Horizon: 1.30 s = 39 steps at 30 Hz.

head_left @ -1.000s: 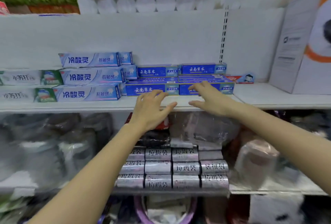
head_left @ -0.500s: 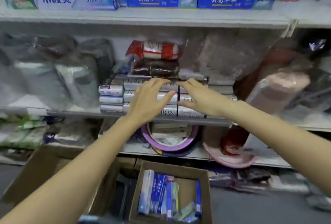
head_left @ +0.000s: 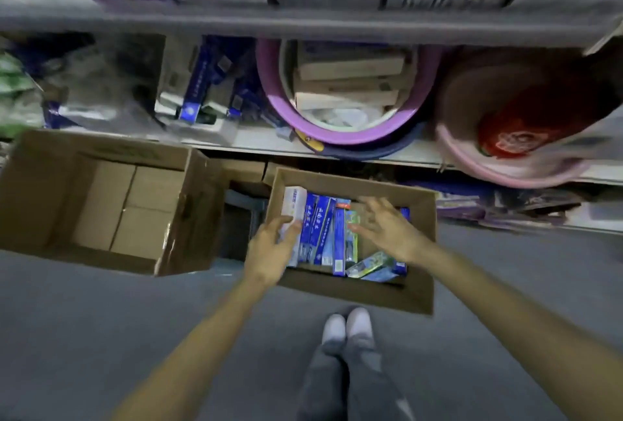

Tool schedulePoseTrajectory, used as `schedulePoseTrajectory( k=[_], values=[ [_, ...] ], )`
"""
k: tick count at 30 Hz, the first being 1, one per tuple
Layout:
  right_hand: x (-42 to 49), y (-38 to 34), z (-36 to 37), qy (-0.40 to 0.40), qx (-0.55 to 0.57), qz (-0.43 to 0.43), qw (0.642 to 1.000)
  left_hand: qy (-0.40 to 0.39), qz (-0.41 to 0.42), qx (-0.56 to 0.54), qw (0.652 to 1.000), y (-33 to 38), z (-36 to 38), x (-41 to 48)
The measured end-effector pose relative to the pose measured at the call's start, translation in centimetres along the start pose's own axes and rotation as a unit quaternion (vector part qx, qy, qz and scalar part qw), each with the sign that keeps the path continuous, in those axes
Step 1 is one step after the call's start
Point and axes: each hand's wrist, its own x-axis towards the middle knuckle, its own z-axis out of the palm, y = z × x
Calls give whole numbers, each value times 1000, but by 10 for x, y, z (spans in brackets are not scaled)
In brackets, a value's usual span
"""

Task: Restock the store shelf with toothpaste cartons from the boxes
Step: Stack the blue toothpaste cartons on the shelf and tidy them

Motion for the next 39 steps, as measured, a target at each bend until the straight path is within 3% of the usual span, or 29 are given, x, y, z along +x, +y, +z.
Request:
schedulePoseTrajectory(
  k=[2, 7, 14, 18, 26, 34, 39],
  values=[
    [15, 43, 37, -1, 37, 59, 998, -4, -58, -38, 998, -28, 33, 16],
    [50, 140, 113, 13, 103, 167, 981, -35, -91, -60, 993, -80, 100, 60],
    [121, 221, 172, 3, 164, 202, 966, -100, -115, -58, 987, -131, 179, 134],
    [159, 239, 195, 28, 203, 181, 962, -189, -132, 10, 973, -154, 224, 155],
    [192, 251, 216, 51, 268, 204, 940, -231, -185, -19, 955, -177, 260, 180],
    [201, 248, 225, 91, 312, 235, 916, -172, -286, -134, 933, -161, 277, 191],
    [200, 246, 220, 117, 402, 219, 882, -165, -275, -180, 930, -155, 279, 189]
  ],
)
